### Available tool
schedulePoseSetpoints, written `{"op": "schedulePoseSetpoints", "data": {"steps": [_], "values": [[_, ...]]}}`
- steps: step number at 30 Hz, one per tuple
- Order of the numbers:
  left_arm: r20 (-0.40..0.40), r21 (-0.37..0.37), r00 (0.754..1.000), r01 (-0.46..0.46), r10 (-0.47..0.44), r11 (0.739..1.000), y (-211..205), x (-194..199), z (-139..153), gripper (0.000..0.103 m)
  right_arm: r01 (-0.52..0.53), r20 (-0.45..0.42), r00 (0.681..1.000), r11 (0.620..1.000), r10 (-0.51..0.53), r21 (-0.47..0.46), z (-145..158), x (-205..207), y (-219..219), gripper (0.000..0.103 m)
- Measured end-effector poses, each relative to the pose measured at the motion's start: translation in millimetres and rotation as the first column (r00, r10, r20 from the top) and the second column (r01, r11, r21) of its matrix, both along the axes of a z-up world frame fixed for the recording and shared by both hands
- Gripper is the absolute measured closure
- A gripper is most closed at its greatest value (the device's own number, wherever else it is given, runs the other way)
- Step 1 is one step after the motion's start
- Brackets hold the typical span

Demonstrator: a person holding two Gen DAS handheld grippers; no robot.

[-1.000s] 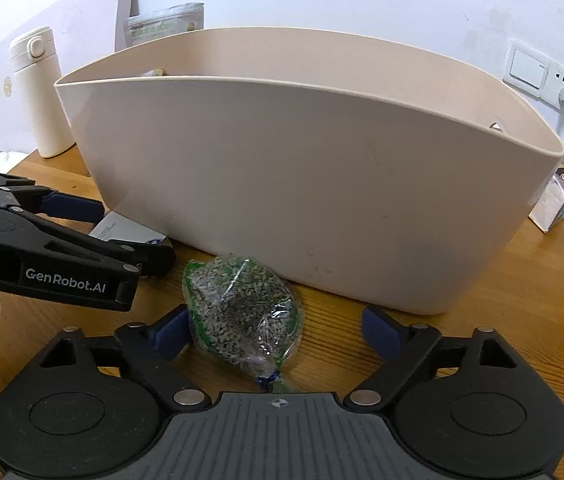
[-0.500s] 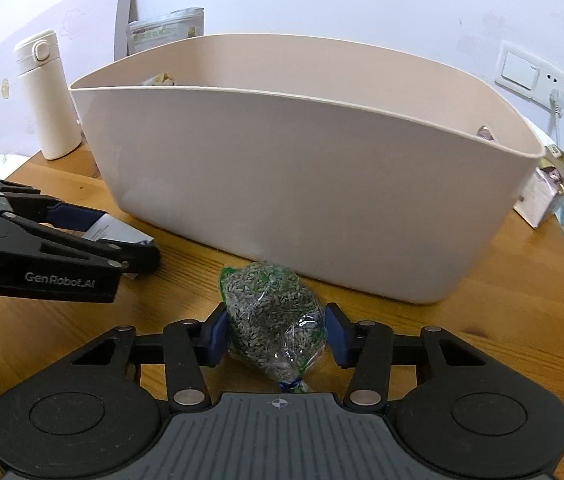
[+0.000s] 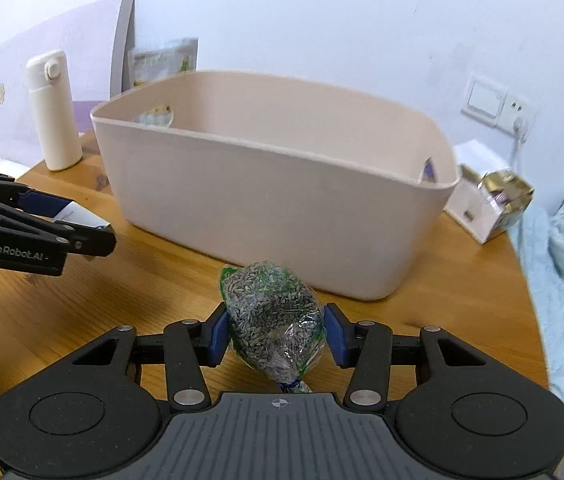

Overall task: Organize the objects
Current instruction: 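Grasp the white card box with left tool while right tool grasps tea-leaf bag, then carry card box and tea-leaf bag over the bin and open both tools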

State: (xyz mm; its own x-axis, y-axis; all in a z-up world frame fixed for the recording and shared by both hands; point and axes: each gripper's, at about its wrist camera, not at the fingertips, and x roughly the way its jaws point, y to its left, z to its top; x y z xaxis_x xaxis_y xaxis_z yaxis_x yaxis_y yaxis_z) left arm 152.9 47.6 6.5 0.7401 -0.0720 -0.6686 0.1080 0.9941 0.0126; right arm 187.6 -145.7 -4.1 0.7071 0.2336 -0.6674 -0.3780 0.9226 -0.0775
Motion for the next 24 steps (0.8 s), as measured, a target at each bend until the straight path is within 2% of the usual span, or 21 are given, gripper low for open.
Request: {"op": "schedulePoseSetpoints", "data": {"steps": [6, 11, 24], "values": [[0.060, -0.016, 0.998, -0.014, 0.015, 1.000, 5, -11, 25, 0.041, 0.022, 0.067, 0.997, 1.000, -0.024, 0.022, 25, -18, -19, 0.057], [0.109, -0.010, 0.994, -0.025, 0.026, 1.000, 9, -12, 47, 0.041, 0.049, 0.108, 0.993, 0.998, -0.053, 0.038, 38, -15, -24, 0.057], [0.201, 0.019, 0.979, -0.027, 0.023, 0.999, 12, 15, 82, 0.041, 0.085, 0.213, 0.973, 0.995, -0.094, 0.052, 78, 4, -26, 0.057]]}}
